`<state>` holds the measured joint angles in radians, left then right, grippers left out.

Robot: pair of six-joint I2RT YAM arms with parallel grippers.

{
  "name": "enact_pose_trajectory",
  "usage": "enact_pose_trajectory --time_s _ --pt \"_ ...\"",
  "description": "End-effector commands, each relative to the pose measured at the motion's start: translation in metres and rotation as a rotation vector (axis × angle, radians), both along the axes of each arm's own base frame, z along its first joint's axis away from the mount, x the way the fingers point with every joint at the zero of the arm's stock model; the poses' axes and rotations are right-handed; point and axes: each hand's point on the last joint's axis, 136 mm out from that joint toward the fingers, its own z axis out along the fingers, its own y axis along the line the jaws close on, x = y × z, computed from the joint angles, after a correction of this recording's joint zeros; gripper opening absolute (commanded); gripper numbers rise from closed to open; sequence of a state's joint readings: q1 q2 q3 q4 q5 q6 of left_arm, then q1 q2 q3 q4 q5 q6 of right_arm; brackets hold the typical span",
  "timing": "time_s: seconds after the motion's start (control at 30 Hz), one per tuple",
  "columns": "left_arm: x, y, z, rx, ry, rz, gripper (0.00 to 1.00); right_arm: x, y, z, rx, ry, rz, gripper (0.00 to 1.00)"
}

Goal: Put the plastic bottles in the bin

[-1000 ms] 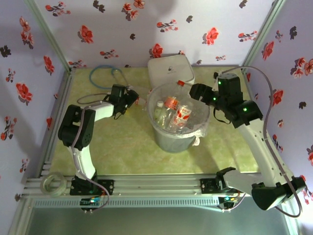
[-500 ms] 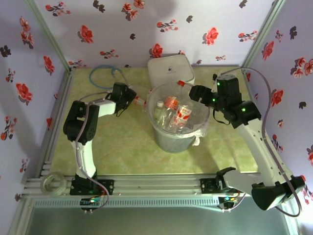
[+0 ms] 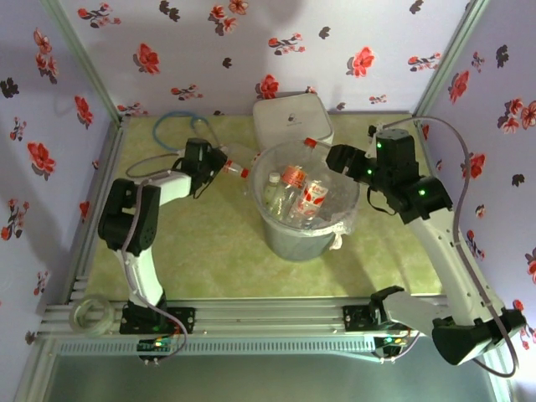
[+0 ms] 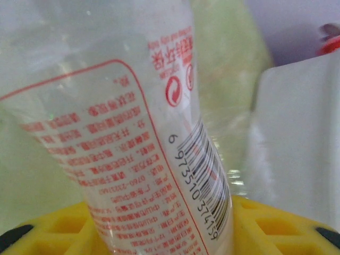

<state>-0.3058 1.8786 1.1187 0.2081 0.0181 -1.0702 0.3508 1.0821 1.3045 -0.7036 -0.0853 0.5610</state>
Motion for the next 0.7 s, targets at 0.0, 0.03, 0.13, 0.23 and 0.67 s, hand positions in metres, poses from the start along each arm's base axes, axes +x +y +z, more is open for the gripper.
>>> enact_pose_trajectory --time_s 0.0,0.03,0.13,0.23,0.67 --pt "0.005 0.003 0.084 0.073 -0.221 -0.070 0.50 0.003 -0.002 0.003 0.003 -0.021 -0.004 0.85" --pt "0.002 0.004 0.101 0.093 -0.255 -0.084 0.50 0.004 0.000 0.002 0.004 -0.016 0.000 0.84" --pt "-0.011 0.009 0.149 0.154 -0.334 -0.124 0.49 0.006 0.002 0.001 0.009 -0.012 0.005 0.85" --pt "-0.030 0.009 0.199 0.224 -0.407 -0.204 0.46 0.007 0.001 0.002 0.007 -0.018 0.001 0.84" --pt "-0.150 -0.046 0.371 0.021 -0.749 -0.649 0.37 0.012 0.004 -0.004 0.026 -0.011 0.001 0.84"
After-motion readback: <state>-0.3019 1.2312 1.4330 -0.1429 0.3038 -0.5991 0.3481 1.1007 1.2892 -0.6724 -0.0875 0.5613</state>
